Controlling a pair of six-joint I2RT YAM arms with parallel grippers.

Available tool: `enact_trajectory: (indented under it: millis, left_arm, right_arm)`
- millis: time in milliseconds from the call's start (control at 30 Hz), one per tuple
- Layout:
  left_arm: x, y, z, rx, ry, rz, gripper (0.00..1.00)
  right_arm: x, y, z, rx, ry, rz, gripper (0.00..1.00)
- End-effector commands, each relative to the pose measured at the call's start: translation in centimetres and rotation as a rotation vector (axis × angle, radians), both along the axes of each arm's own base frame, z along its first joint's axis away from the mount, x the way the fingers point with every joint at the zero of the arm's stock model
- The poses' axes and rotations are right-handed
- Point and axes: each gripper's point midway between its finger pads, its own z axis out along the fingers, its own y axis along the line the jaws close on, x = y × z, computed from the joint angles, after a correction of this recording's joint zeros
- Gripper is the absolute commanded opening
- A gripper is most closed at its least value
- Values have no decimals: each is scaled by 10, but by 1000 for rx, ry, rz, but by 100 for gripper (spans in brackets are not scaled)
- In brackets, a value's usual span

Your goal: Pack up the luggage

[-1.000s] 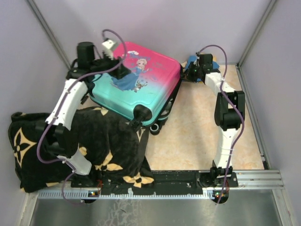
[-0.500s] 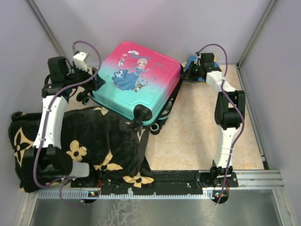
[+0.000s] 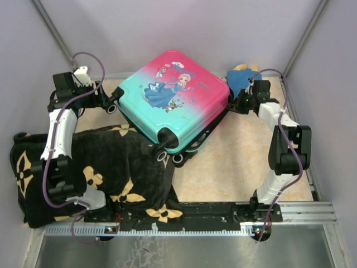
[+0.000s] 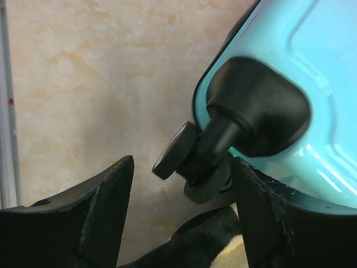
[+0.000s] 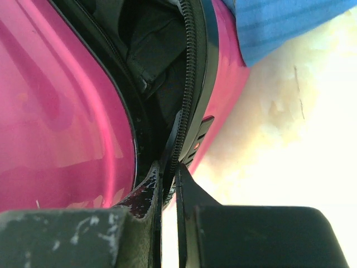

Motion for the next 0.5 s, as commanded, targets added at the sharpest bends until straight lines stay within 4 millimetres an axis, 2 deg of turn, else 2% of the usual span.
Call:
enact_trajectory:
  millis: [0, 67, 233, 333, 467]
  left_arm:
    - [1, -12, -13, -60, 47, -77, 73]
    - [-10, -38, -22, -123, 71, -184, 67]
    - [-28, -85, -55, -121, 90, -360, 57]
    - [-23, -123, -69, -95, 94, -451, 55]
    - [-4, -170, -72, -161, 101, -540, 53]
  right_arm:
    - [13, -48, 49, -28, -149, -96, 0]
    - [24, -59, 56, -52, -180, -118, 0]
    - [53, -66, 73, -75, -229, -118, 0]
    - [65, -78, 77, -101, -244, -138, 0]
    - [72, -97, 74, -127, -240, -167, 0]
